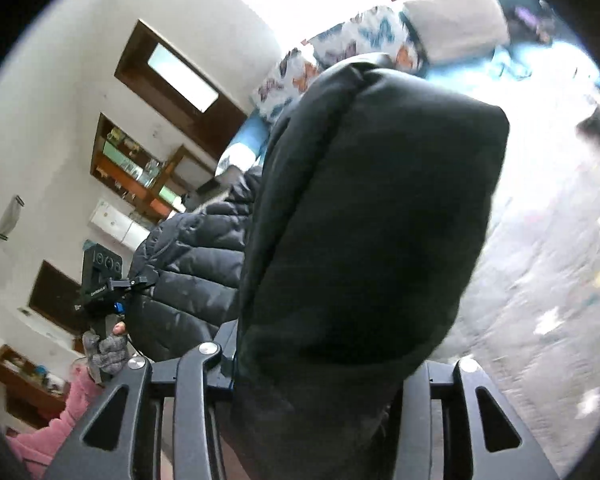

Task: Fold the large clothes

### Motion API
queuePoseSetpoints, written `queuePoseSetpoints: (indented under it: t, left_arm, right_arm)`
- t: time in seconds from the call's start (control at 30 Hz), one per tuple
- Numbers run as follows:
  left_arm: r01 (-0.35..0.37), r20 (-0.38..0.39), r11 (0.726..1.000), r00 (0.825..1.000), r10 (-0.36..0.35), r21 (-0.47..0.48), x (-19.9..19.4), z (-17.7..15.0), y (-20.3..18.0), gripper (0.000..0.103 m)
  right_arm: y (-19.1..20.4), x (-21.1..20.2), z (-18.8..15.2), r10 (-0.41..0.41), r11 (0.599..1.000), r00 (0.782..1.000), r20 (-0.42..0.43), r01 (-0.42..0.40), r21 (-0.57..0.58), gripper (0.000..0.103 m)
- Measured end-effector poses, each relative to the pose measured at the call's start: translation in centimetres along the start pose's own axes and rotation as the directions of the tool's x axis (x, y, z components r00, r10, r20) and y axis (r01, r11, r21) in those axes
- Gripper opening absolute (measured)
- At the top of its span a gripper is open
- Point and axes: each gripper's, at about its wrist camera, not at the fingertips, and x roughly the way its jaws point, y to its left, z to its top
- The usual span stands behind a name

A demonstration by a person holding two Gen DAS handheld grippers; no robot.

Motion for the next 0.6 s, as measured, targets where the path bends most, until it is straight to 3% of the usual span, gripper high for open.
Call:
queuePoseSetpoints:
  t: [0.17,0.3,0.4,0.47,0.5,0.53,0.6]
  left_arm:
    - [0.073,-0.036,0.992,0.997,-0.070,0.099,7.4,3.3,-8.6,0.062]
    - [0.057,-0.065,0.988,0.997,-0.048,0.147,14.5,4.1,-13.1,0.062]
    - [-0.036,-0.115,0.984,0.992,0.056,0.172,20.6,3.6,-14.5,0.062]
    - [-0.117,-0.098,0.975,0.986,0.138,0.190,23.3,3.4,-14.7,0.077]
    - [-0.124,-0.101,0.975,0.984,0.144,0.182,24.0,3.5,-14.7,0.081]
    - [-0.118,-0.107,0.979,0.985,0.137,0.166,24.6,3.5,-14.6,0.085]
    - [-0.101,-0.122,0.986,0.985,0.118,0.135,25.0,4.1,-14.6,0.085]
  right_arm:
    - [-2.8,-6.9,1.4,-0.097,0.995,0.988,0.121,0.097,0.006,0.046]
    - [-8.3,-10.3,1.1,-0.181,0.981,0.966,0.186,0.164,0.103,0.049]
    - [-13.3,-9.4,-0.8,-0.262,0.952,0.953,0.152,0.229,0.204,0.060]
    - [-15.9,-7.4,-2.3,-0.340,0.914,0.937,0.085,0.308,0.263,0.071]
    - [-17.8,-6.6,-3.3,-0.350,0.898,0.934,0.070,0.313,0.311,0.084]
    - [-19.2,-6.3,-3.9,-0.335,0.889,0.940,0.065,0.293,0.352,0.090]
    - [-20.4,-6.1,-4.5,-0.290,0.876,0.953,0.091,0.226,0.425,0.091]
